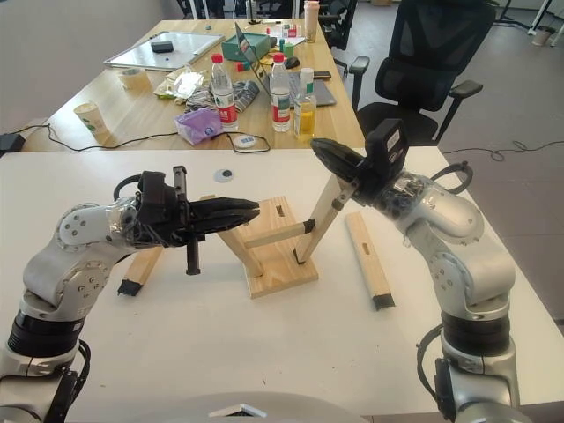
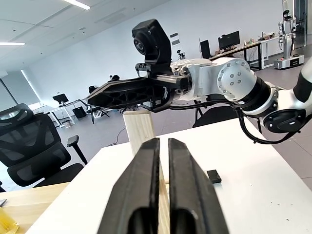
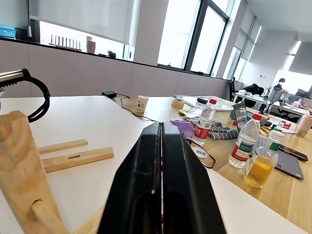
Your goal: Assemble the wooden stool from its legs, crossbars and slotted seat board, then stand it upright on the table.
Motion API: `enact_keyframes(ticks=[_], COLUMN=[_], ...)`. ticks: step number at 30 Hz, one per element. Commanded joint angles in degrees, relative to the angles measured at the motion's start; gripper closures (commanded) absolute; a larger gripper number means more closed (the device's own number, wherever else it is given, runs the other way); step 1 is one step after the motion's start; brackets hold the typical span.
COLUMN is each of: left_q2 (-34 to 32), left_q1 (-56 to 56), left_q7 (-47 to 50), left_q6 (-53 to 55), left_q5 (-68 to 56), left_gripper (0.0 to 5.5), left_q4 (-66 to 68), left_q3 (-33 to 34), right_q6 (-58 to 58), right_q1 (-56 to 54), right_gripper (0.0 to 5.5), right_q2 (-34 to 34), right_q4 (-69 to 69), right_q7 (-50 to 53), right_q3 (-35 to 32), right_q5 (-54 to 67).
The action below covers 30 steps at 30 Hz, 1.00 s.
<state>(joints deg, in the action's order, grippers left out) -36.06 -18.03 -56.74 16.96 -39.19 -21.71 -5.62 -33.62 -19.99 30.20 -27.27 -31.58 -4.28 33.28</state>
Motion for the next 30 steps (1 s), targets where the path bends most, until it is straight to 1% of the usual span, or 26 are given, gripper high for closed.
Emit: enact_keyframes(ticks=[1,5,7,9,11,12,14,15,17,19,20,21,22,24,27,30], left_q2=[-0.82,-1.01,-1.13,-1.32,-2.18,-3.05,-4.75,-6.92,-13.84,-24.72,-28.66,-31.04,-31.99,-31.38,-27.4,-21.47], left_q1=[1.39,-5.68,-10.9,-15.21,-19.94,-21.49,-21.54,-19.15,-11.39,-0.52,4.36,8.18,10.61,12.55,11.23,4.75], left_q7=[-0.83,1.91,4.12,5.29,7.37,8.93,10.29,10.16,8.78,3.55,0.28,-2.41,-3.89,-5.69,-4.65,-2.7], left_q6=[6.78,11.95,14.48,15.78,17.62,18.81,19.28,18.58,17.72,13.33,10.27,8.67,7.98,7.88,8.96,10.6], left_q5=[-1.26,-11.73,-16.23,-19.48,-23.36,-24.6,-22.26,-16.85,-4.63,10.21,15.12,17.78,18.69,19.72,21.77,24.81], left_gripper=[5.47,5.47,5.47,5.47,5.47,5.47,5.47,5.47,5.47,5.47,5.47,5.47,5.47,5.47,5.47,5.47], left_q4=[3.4,-0.11,-1.15,-1.48,-0.11,1.55,4.41,6.12,9.32,10.35,9.32,7.18,5.35,0.45,-4.81,-6.38], left_q3=[-1.0,5.53,8.92,11.98,15.59,17.56,19.0,17.42,11.68,2.3,-0.74,-3.17,-3.82,-6.01,-8.8,-12.1], right_q6=[-6.48,-8.76,-9.6,-9.31,-8.83,-8.04,-8.09,-7.27,-8.06,-9.95,-10.78,-11.68,-12.29,-14.19,-16.59,-20.09], right_q1=[2.61,-3.38,-8.21,-11.49,-11.64,-9.47,-4.58,-0.42,7.37,12.37,13.33,13.75,13.63,13.18,12.43,11.7], right_gripper=[5.5,5.5,5.5,5.5,5.5,5.5,5.5,5.5,5.5,5.5,5.5,5.5,5.5,5.5,5.5,5.5], right_q2=[0.08,-0.91,-2.27,-3.24,-2.15,0.22,4.11,6.63,8.69,8.42,7.85,6.95,6.31,4.96,2.73,-0.17], right_q4=[1.85,-0.09,1.1,3.95,7.69,8.68,9.07,8.79,6.93,3.31,1.69,0.07,-0.79,-2.74,-5.96,-10.9], right_q7=[0.66,3.28,6.8,10.9,13.62,13.74,13.47,12.85,12.51,13.09,13.46,14.08,14.24,14.7,15.31,15.45], right_q3=[0.96,-6.41,-11.01,-14.92,-17.09,-16.02,-13.76,-11.5,-8.59,-6.81,-6.13,-5.4,-4.93,-2.53,1.95,5.75], right_q5=[2.35,12.32,18.1,21.4,19.47,15.07,8.98,4.34,-0.4,-1.81,-1.99,-1.74,-1.68,-1.65,-1.06,1.75])
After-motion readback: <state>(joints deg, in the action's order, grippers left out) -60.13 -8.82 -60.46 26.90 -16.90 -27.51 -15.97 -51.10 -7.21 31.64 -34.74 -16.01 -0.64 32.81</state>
